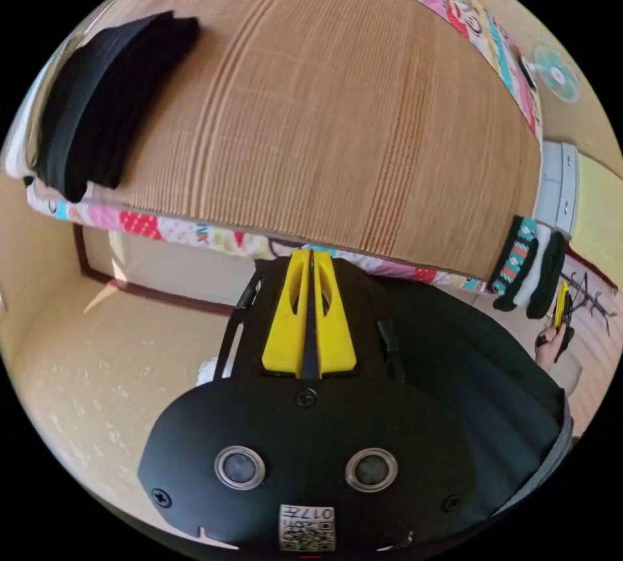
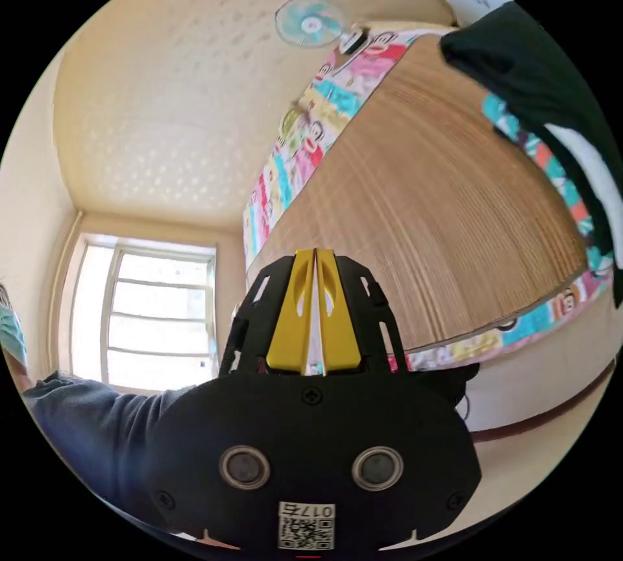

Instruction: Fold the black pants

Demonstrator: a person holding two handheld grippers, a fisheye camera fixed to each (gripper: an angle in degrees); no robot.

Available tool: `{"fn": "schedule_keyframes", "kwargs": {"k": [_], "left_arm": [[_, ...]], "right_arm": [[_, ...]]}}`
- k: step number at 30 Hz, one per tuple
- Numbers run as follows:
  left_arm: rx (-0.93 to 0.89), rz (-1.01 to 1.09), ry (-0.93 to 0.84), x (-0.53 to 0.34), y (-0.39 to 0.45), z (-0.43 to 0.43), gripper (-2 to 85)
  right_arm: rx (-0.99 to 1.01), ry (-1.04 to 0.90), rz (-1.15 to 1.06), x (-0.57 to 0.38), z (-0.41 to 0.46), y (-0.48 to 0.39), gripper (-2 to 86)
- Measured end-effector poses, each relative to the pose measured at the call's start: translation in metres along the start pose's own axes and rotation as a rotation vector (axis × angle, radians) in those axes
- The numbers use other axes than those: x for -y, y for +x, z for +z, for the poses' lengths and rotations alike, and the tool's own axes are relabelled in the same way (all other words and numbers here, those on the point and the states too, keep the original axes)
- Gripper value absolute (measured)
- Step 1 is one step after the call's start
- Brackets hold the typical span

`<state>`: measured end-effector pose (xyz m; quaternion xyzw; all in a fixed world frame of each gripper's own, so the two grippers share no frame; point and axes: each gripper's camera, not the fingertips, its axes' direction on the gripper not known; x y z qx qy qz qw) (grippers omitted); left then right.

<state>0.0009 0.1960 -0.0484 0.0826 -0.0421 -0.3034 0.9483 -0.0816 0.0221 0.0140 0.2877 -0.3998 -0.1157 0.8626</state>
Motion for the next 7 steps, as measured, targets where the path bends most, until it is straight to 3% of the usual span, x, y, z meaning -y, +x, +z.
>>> {"fn": "schedule_keyframes", "kwargs": {"k": [7], "left_arm": [[-0.013, -0.129, -0.055, -0.042, -0.122, -0.005, -0.5]], "right_arm": [[0.027, -0.369, -0.225, 0.010, 0.153, -0.094, 0.5]]}}
